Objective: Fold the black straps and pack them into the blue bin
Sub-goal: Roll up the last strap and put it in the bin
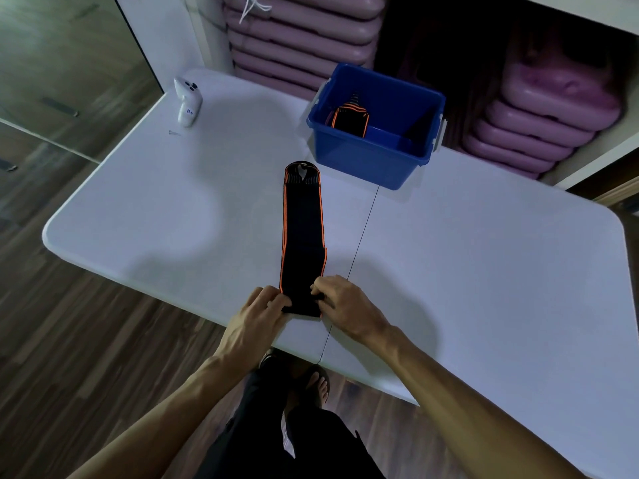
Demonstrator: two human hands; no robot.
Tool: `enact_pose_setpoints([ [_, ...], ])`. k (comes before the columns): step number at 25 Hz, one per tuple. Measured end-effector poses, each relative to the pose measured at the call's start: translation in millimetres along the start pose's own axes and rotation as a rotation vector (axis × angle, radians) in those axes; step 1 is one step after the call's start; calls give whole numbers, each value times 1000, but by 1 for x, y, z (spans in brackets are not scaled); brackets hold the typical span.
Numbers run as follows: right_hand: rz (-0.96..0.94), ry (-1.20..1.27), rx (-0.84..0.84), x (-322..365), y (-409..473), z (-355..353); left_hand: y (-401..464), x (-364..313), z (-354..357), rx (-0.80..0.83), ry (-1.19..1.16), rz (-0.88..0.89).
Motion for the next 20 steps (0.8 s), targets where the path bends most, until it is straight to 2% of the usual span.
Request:
enact_pose_setpoints([
  [4, -86, -109, -25, 10, -12, 7, -7, -4, -4, -7, 25, -30],
  [7, -69, -130, 11, 9, -17, 14, -3, -8, -9, -22, 129, -1],
  [10, -97, -288, 3, 10, -18, 19, 0, -11, -5, 11, 168, 85],
  [15, -154, -476, -98, 17, -17, 22, 3, -15, -4, 80, 93, 90],
  [17, -165, -446, -119, 17, -14, 19, 2, -13, -7, 88, 0, 62],
  [20, -122, -262, -43, 10, -4, 8, 9, 0, -12, 116, -300, -47],
])
Point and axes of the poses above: each hand's wrist, its own y-axis towards the middle knuckle, its own z-axis out of the palm, x = y × z, the point moved 7 cm from there along y, towards the middle knuckle, and after that the axes turned 8 degrees about x, right-handed, at the moved point
